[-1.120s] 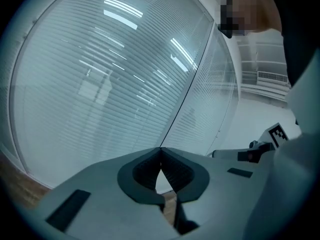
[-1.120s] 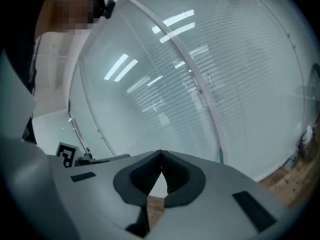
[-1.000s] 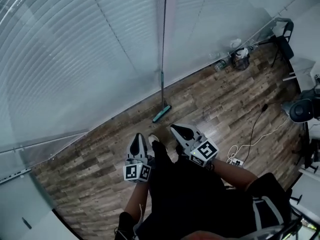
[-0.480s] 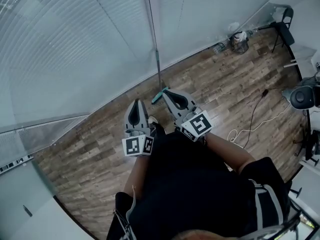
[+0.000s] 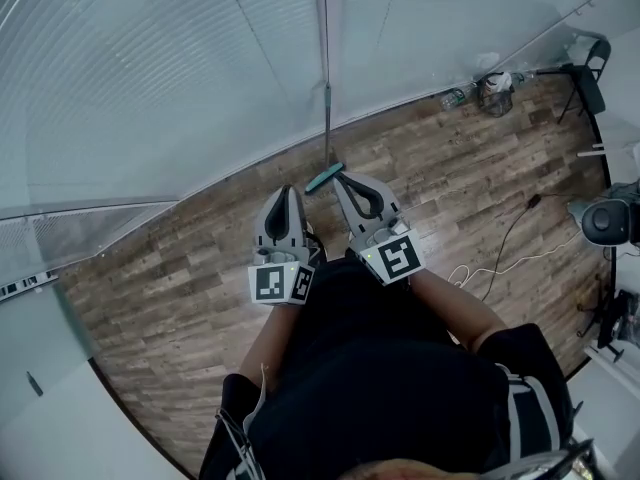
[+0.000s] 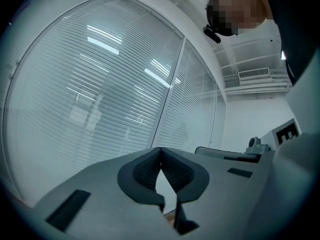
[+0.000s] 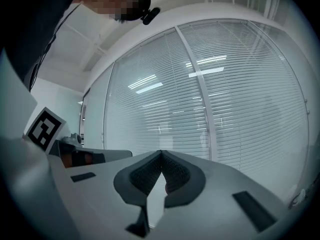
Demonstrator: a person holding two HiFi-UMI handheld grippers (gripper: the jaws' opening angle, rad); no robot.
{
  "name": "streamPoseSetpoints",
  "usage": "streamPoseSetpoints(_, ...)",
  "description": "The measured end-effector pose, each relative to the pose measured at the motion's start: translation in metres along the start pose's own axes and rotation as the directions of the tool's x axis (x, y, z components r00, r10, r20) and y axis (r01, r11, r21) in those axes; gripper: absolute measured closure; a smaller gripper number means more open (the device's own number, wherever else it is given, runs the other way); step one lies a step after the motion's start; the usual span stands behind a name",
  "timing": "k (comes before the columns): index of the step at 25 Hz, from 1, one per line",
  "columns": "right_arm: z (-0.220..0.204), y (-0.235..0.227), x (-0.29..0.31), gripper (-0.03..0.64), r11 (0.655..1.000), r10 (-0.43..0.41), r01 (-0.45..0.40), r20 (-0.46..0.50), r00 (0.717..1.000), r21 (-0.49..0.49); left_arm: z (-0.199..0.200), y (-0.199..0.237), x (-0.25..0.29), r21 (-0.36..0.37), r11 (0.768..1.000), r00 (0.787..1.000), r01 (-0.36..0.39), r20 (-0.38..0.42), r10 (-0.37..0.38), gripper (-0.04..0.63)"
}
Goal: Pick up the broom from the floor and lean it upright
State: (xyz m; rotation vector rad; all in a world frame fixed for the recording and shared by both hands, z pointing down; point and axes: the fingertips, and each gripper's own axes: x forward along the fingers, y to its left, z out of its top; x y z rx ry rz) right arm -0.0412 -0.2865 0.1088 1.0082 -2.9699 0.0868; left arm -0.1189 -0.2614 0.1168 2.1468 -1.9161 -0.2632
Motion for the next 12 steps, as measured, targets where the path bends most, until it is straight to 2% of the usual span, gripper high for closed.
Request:
streamPoseSetpoints(5,-0.008,0.002,0.000,0.598,1.000,-0.009,0.010,-0.038,0.999,0.026,-0.005,0.003,-0.006,-0.003,1.000,1.000,-0.023,-0.014,0.023,0.577)
streamPoseSetpoints(8,-0.007,0.003,0.007,0.598,0.998,-0.043,0.045,-0.058,0.997,0.037,-0.005,0.011,-0.009,0.002,1.000,0.999,-0.029,-0.019,0.029,0.577)
streamPoseSetpoints(12,-0.007,0.008,0.013,0.598,0.998,-0.043,0.046,-0.044,0.998,0.052,-0.005,0.018,-0.011,0.007,0.999,0.999,-0.031,-0.026,0.031,0.577)
